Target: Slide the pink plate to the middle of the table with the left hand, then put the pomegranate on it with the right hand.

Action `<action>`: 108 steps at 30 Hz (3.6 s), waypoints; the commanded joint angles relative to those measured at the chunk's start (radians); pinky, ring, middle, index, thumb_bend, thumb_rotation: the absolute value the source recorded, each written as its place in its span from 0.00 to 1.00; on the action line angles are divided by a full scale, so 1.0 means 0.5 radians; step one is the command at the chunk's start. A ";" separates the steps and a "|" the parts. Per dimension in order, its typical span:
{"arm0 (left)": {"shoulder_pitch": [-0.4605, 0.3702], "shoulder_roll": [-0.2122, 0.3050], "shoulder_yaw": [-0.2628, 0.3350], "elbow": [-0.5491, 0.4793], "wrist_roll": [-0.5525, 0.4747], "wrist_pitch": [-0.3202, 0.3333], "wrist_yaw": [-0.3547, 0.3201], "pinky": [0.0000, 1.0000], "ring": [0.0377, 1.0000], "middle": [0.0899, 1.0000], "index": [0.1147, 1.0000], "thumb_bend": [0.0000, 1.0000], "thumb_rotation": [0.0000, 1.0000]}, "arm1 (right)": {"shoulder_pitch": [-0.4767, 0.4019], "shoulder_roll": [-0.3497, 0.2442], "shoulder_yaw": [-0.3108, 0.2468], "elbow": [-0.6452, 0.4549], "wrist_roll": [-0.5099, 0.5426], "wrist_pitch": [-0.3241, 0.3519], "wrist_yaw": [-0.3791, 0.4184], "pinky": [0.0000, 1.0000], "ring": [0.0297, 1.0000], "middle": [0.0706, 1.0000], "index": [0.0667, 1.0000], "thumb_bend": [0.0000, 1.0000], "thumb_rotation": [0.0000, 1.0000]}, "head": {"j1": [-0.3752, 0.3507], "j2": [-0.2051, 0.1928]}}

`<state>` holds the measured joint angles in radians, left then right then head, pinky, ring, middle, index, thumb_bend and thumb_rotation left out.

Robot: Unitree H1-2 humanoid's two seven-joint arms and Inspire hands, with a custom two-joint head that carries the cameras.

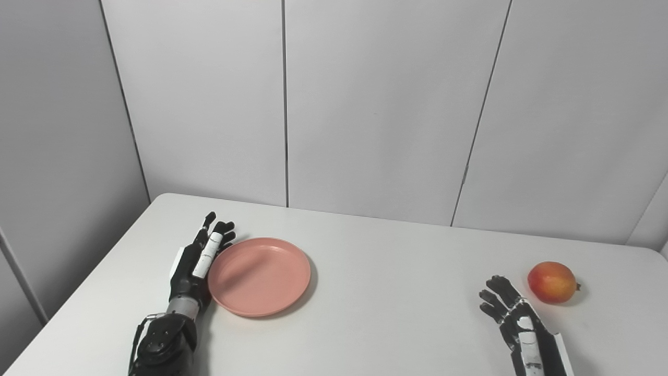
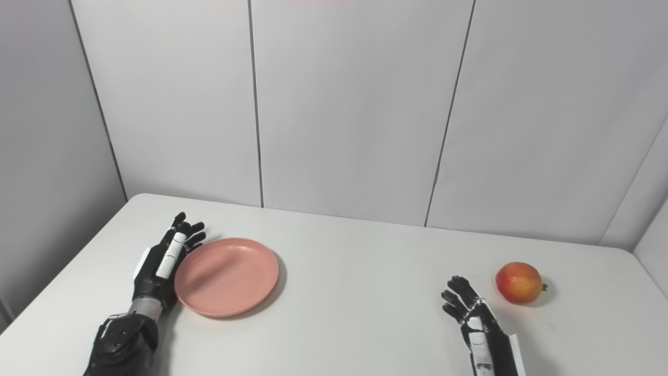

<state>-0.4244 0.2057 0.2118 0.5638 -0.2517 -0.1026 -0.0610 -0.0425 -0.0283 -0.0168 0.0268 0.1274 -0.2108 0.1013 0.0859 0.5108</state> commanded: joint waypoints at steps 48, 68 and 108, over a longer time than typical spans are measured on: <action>-0.011 -0.233 -0.192 -0.171 0.110 0.265 0.017 0.85 0.81 0.81 0.94 0.91 0.73 | 0.063 0.082 0.072 -0.075 -0.085 0.138 -0.043 0.84 0.83 0.86 0.82 0.78 0.85 | -0.221 0.133; -0.002 -0.294 -0.246 -0.258 0.122 0.351 -0.021 0.83 0.81 0.80 0.95 0.89 0.76 | 0.039 0.156 0.118 -0.194 -0.144 0.267 -0.097 0.82 0.81 0.85 0.81 0.75 0.84 | -0.492 0.274; -0.010 -0.505 -0.406 -0.244 0.171 0.388 -0.059 0.85 0.81 0.80 0.94 0.87 0.73 | 0.049 0.170 0.162 -0.206 -0.191 0.265 -0.131 0.80 0.80 0.84 0.81 0.76 0.82 | -0.559 0.275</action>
<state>-0.4262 -0.0368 0.0184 0.4355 -0.1714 0.0545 -0.0814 -0.0080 0.0470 0.0601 -0.0497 0.0360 -0.0707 0.0370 -0.1948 0.6489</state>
